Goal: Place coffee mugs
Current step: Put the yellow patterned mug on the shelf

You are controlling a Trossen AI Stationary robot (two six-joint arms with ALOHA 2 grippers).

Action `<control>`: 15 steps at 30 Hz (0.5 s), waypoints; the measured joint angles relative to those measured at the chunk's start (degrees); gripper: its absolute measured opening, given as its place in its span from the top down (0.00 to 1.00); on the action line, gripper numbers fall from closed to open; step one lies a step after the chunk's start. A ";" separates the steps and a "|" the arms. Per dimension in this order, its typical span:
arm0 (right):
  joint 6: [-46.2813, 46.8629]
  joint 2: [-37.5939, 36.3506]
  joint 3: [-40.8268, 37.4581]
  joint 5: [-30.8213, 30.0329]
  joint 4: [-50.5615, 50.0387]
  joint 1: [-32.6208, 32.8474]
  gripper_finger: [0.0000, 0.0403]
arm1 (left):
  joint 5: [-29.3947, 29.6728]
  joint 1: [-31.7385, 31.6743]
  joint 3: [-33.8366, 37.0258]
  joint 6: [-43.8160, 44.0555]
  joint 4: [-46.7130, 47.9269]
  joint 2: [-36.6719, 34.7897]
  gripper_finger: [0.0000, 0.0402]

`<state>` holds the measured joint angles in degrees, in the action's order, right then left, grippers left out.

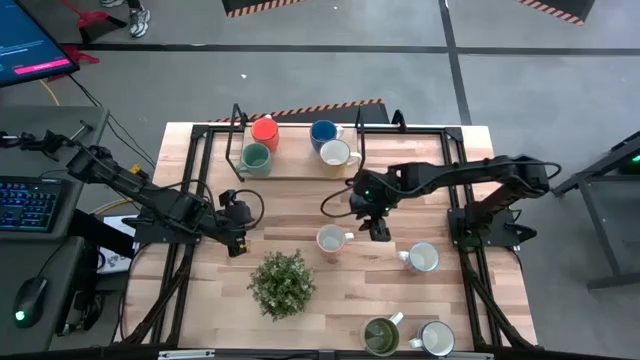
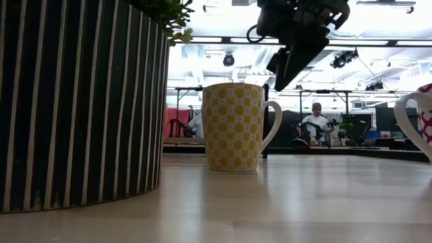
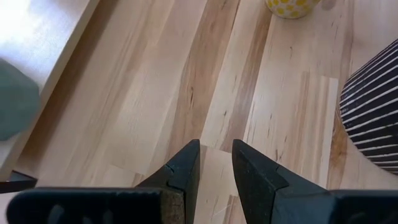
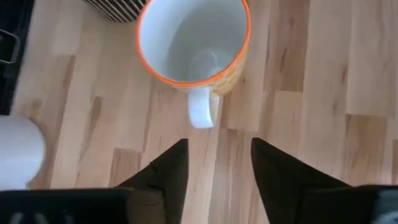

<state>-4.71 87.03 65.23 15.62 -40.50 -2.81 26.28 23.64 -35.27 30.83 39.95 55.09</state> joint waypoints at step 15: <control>4.90 4.05 0.00 -4.43 5.21 4.81 0.45 | 0.55 0.00 0.00 -0.68 0.02 0.00 0.80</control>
<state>0.19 91.08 65.23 11.19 -35.29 1.99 26.83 23.64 -35.27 30.15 39.97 55.09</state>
